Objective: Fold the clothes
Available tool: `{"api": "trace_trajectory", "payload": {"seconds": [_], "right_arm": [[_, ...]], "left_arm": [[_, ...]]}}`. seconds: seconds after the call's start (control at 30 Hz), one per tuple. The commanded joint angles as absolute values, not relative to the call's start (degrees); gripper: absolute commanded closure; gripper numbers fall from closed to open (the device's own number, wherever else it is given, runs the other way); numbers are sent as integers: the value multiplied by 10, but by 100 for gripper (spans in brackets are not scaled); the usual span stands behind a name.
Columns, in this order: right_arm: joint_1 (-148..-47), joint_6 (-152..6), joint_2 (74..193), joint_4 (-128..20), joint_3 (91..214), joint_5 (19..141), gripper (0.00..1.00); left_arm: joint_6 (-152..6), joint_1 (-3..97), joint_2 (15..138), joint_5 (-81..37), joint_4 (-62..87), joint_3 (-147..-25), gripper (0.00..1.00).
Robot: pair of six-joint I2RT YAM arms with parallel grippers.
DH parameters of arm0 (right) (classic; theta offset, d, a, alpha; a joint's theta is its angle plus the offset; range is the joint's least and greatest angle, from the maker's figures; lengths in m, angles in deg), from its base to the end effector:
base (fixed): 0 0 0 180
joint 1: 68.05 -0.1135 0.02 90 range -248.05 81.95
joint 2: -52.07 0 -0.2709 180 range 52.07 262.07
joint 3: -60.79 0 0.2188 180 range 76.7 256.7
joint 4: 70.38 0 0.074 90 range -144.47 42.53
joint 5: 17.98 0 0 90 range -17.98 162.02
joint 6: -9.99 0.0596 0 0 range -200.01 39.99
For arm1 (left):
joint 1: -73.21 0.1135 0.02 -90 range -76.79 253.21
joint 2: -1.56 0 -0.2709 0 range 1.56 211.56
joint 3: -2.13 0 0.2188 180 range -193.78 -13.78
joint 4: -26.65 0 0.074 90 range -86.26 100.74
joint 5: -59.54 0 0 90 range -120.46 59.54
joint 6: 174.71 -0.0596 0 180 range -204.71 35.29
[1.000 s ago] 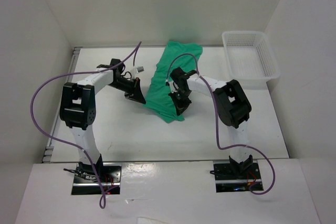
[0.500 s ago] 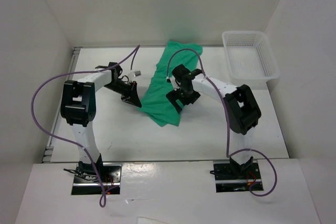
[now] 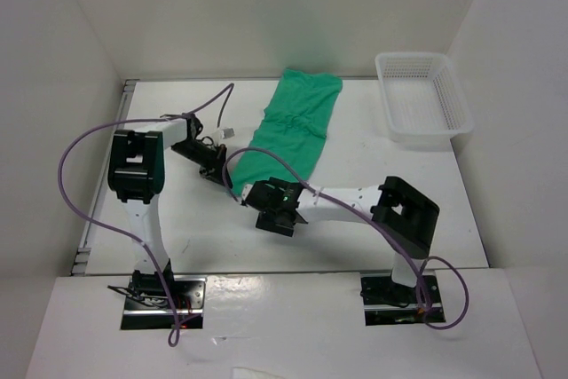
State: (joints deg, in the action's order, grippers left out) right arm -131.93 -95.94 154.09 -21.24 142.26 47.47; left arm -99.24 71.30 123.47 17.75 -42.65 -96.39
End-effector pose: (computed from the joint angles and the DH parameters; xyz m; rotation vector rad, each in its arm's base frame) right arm 0.1657 0.2816 0.1814 -1.6080 2.0825 -0.3313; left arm 0.3570 -0.0564 0.1430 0.3745 2.7998 -1.2634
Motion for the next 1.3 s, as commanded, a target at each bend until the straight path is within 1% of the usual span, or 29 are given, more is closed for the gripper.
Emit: {"api": "trace_trajectory", "payload": {"seconds": [0.0, 0.1, 0.2, 0.57, 1.03, 1.27], "right_arm": [[-1326, -955, 1561, -283, 1424, 426, 0], [-1326, -949, 1585, -292, 1437, 426, 0], [-1326, -934, 1603, -286, 1470, 451, 0], [-1347, -911, 1615, -256, 1509, 494, 0], [-1347, -911, 1654, -353, 1438, 449, 0], [-1347, -922, 1654, -359, 1405, 438, 4]], "left_arm": [[-1041, 712, 1238, 197, -453, -947, 100], [-1041, 712, 1233, 197, -443, -935, 100], [-1041, 712, 1228, 197, -443, -930, 100], [-1041, 712, 1222, 197, -443, -924, 100], [-1054, 712, 1212, 197, -459, -919, 100], [-1059, 722, 1212, 197, -465, -919, 100]]}}
